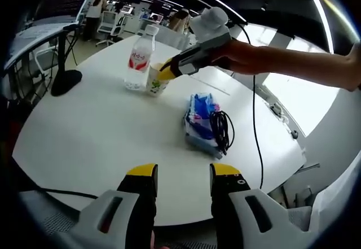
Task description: Arrange the tabletop items into an orderly group along one side of the table until the central work area is clear of visible clutter.
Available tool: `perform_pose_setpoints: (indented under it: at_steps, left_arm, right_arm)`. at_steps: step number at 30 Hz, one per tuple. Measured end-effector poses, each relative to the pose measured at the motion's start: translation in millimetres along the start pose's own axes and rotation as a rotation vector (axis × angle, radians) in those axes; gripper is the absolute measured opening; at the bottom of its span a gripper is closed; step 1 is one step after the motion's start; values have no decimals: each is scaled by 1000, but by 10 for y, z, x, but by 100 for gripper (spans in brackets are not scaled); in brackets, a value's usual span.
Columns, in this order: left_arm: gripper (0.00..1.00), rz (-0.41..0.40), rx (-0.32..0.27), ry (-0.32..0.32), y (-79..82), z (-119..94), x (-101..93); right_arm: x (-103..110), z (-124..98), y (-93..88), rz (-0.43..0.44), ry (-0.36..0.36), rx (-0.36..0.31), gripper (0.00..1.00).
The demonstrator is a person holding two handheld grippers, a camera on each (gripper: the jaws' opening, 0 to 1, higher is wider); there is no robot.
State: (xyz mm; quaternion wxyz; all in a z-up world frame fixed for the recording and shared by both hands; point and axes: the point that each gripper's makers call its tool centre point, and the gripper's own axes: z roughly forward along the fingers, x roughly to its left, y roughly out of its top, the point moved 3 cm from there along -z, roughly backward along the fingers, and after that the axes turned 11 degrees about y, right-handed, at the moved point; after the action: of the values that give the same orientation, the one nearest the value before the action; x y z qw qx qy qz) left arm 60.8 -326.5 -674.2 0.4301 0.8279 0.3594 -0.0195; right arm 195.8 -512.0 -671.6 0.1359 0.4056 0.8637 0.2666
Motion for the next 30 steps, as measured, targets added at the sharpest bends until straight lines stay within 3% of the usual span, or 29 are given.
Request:
perform_pose_setpoints:
  at_steps: [12,16,23,30]
  left_arm:
    - [35,19,-8,-6,35,-3,-103]
    - [35,24,-7,-8,31,-3,-123]
    - [35,29,-6,-9,41,4,-161]
    - [35,27,2,-14,24,23,-227]
  right_arm:
    - [83,-239,27,37,-9,-114,17]
    - [71,-328,-24,31,-28,-122,17]
    - [81,-494,-151,91,-49,-164,18]
    - [171,-670,-396,122,-53,-175,24]
